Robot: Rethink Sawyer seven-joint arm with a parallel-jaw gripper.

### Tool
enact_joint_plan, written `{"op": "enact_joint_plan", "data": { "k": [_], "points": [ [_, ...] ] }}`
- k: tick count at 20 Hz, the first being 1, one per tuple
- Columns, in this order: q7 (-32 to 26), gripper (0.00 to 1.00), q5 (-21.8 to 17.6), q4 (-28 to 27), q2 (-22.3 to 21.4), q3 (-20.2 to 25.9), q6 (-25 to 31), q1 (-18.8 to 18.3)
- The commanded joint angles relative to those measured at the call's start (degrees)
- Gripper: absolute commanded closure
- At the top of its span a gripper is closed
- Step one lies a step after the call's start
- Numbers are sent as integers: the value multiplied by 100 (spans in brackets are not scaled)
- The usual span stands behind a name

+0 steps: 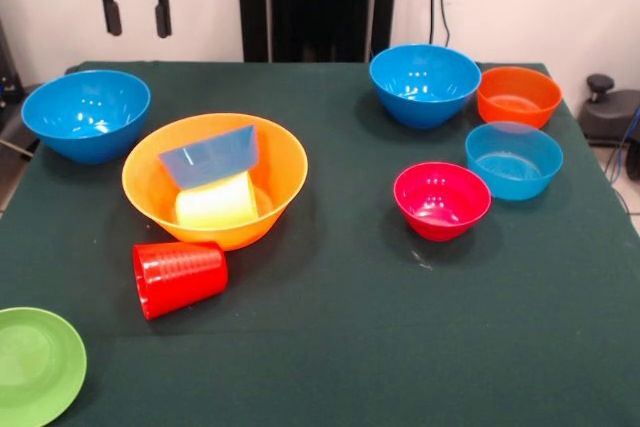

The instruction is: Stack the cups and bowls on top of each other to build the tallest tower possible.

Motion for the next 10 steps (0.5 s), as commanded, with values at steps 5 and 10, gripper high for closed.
{"op": "enact_joint_plan", "data": {
  "k": [5, 10],
  "points": [
    [72, 0, -759, 299, 396, -273, -251, 580],
    [-111, 0, -786, 294, 646, -70, -356, 384]
  ]
}}
